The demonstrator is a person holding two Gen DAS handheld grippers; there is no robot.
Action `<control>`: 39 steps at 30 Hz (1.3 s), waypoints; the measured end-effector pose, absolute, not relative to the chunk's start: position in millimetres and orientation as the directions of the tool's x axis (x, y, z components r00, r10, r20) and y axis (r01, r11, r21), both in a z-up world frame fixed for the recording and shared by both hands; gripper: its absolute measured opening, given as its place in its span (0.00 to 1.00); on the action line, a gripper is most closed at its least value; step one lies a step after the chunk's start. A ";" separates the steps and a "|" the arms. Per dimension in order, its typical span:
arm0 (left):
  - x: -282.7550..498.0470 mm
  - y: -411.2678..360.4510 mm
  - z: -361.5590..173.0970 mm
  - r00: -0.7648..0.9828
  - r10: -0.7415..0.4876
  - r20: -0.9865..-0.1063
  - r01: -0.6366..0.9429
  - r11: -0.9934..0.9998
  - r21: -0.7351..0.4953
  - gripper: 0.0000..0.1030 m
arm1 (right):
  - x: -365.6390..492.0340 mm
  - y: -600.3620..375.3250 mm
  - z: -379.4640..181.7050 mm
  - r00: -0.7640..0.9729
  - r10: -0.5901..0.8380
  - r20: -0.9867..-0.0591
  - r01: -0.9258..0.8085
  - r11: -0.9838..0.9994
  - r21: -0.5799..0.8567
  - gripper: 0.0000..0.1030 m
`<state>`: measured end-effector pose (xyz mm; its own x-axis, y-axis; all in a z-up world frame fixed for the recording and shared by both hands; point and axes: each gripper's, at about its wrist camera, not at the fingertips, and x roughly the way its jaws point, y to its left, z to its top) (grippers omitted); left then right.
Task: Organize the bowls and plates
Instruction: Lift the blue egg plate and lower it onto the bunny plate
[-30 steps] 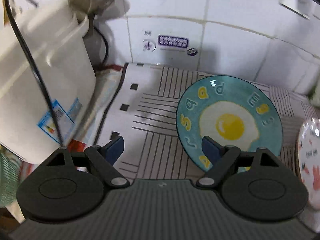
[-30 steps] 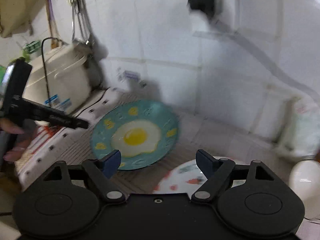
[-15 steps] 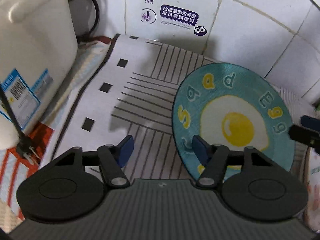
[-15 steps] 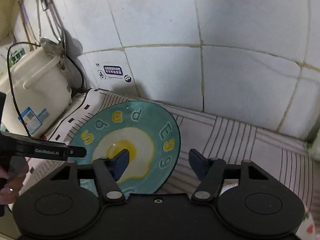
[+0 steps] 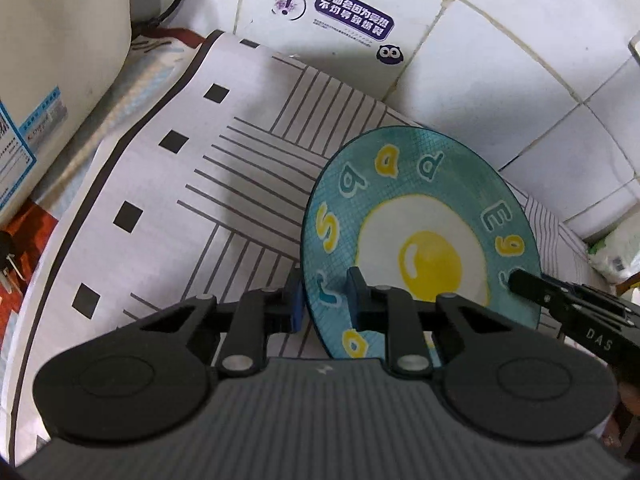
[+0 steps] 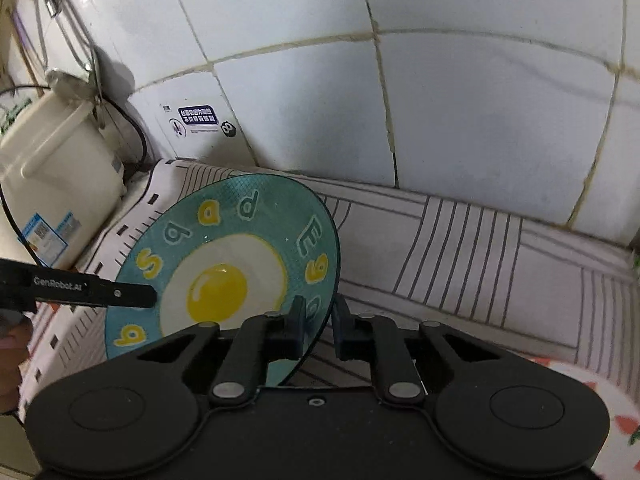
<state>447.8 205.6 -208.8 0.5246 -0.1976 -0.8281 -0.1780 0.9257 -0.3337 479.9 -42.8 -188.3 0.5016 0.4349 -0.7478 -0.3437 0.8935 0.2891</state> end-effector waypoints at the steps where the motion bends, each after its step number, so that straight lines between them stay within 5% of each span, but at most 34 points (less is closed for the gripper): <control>1: 447.6 204.2 -207.2 0.528 -0.190 -0.828 -0.172 0.931 -0.323 0.21 | 481.2 -43.6 -191.1 0.494 0.448 -0.745 -0.335 0.889 0.312 0.18; 5: 448.3 199.1 -200.8 0.528 -0.178 -0.831 -0.111 0.955 -0.275 0.24 | 486.4 -34.7 -195.6 0.474 0.464 -0.748 -0.325 0.882 0.340 0.30; 23: 380.9 180.5 -128.8 0.644 -0.163 -0.748 0.030 0.982 -0.188 0.26 | 425.9 -57.8 -137.5 0.580 0.507 -0.637 -0.312 0.861 0.401 0.26; 39: 324.6 135.4 -72.7 0.674 -0.301 -0.675 0.195 0.953 -0.231 0.26 | 330.1 -115.4 -83.2 0.715 0.413 -0.564 -0.222 0.899 0.377 0.26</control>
